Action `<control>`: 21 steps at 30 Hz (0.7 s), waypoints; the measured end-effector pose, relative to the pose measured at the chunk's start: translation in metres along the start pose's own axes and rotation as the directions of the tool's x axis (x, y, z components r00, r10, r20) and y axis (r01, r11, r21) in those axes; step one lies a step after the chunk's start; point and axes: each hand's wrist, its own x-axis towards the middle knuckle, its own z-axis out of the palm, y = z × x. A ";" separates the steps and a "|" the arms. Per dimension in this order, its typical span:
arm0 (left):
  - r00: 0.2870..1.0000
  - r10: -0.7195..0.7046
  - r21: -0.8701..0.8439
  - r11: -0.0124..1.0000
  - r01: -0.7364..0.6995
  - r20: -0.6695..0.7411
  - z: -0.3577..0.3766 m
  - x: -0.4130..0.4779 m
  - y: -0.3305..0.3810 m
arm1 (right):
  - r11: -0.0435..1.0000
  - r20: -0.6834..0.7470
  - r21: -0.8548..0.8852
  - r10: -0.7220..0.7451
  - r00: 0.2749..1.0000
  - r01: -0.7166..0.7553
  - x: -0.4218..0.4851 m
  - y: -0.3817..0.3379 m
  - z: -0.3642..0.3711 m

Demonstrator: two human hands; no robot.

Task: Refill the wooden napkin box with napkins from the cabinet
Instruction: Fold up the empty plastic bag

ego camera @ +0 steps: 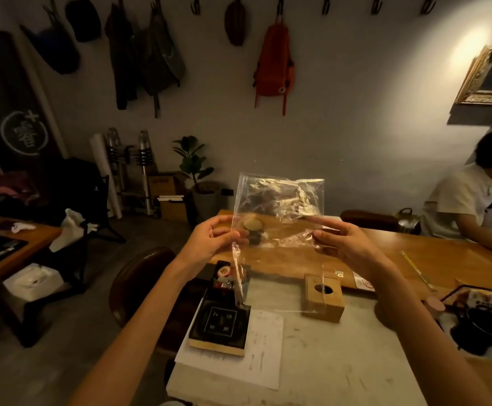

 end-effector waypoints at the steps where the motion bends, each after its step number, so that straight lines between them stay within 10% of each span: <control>1: 1.000 0.007 -0.011 1.000 -0.007 -0.002 0.002 0.001 -0.001 | 1.000 -0.020 -0.002 -0.020 1.000 0.020 0.000 0.000 -0.001; 12: 0.956 0.256 0.043 0.967 -0.252 -0.143 0.026 0.013 -0.005 | 0.967 -0.176 -0.063 -0.254 0.951 0.247 -0.009 -0.005 -0.005; 21: 0.962 0.087 -0.213 0.976 -0.032 0.257 0.011 0.016 0.019 | 0.909 -0.026 -0.135 -0.401 0.916 0.395 -0.008 -0.023 -0.007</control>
